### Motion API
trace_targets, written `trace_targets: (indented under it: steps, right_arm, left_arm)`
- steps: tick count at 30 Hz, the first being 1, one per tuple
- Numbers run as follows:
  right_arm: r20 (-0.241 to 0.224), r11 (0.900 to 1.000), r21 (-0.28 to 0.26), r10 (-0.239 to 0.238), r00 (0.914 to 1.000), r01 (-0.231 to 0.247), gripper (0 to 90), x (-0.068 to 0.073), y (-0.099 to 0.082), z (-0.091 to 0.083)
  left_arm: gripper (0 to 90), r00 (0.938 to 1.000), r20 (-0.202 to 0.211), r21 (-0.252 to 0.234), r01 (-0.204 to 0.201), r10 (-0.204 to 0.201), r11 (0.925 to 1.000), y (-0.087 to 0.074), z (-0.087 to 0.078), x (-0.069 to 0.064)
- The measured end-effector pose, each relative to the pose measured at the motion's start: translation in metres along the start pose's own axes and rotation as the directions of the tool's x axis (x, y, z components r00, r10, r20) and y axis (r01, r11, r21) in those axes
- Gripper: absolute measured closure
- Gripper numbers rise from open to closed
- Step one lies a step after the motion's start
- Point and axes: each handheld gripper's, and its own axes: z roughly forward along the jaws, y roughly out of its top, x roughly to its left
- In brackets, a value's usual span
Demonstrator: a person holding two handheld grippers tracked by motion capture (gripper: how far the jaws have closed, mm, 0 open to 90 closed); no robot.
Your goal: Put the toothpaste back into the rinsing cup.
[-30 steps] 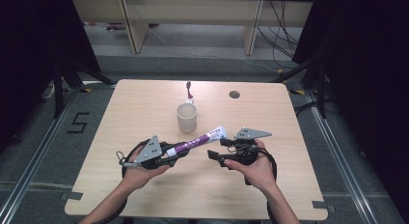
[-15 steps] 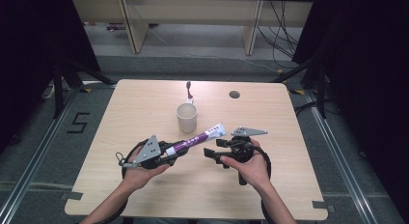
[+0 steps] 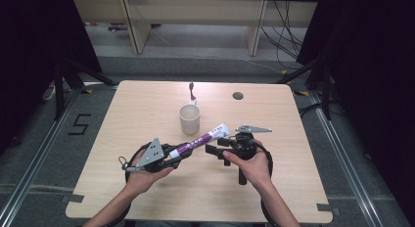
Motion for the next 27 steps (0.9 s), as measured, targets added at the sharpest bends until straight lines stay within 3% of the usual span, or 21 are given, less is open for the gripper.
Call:
trace_targets:
  steps: [1, 10, 12, 16, 17, 18, 21, 22, 27]
  right_arm:
    - [-0.015, 0.9999, -0.008, 0.009, 0.9999, -0.009, 28.4, -0.001, 0.001, 0.0]
    - [0.006, 0.9965, -0.032, 0.077, 0.997, -0.077, 28.9, -0.006, 0.003, 0.005]
    - [0.012, 0.9907, -0.035, 0.132, 0.9912, -0.131, 29.3, -0.006, 0.003, 0.007]
    - [0.02, 0.9864, -0.048, 0.158, 0.9872, -0.157, 30.7, -0.007, 0.004, 0.009]
    - [0.021, 0.9852, -0.055, 0.164, 0.9863, -0.163, 32.2, -0.008, 0.004, 0.011]
    - [0.015, 0.9783, -0.063, 0.199, 0.98, -0.197, 33.9, -0.008, 0.004, 0.012]
    - [0.001, 0.9763, -0.074, 0.204, 0.979, -0.203, 35.7, -0.009, 0.005, 0.014]
    - [-0.011, 0.965, -0.086, 0.248, 0.9688, -0.248, 41.1, -0.009, 0.006, 0.012]
    - [-0.055, 0.9606, -0.104, 0.254, 0.9658, -0.258, 50.9, -0.012, 0.008, 0.009]
  left_arm:
    - [71.1, 1.0, -0.001, -0.001, 0.003, -0.003, 1.0, 0.0, 0.0, 0.0]
    - [70.5, 0.9994, -0.033, 0.02, 0.007, -0.006, 0.9998, -0.006, 0.004, -0.006]
    - [70.4, 0.9991, -0.042, 0.022, 0.002, -0.001, 0.9998, -0.008, 0.007, -0.009]
    - [70.2, 0.9987, -0.05, 0.026, -0.005, 0.006, 0.9997, -0.009, 0.009, -0.013]
    - [70.2, 0.9983, -0.057, 0.04, -0.008, 0.01, 0.9992, -0.009, 0.009, -0.014]
    - [70.1, 0.9982, -0.059, 0.044, -0.008, 0.01, 0.999, -0.009, 0.01, -0.016]
    - [70.0, 0.9978, -0.065, 0.044, -0.008, 0.01, 0.999, -0.01, 0.012, -0.017]
    - [69.9, 0.9972, -0.074, 0.063, -0.004, 0.009, 0.998, -0.01, 0.012, -0.018]
    - [69.2, 0.997, -0.076, 0.086, -0.005, 0.012, 0.9963, -0.013, 0.014, -0.02]
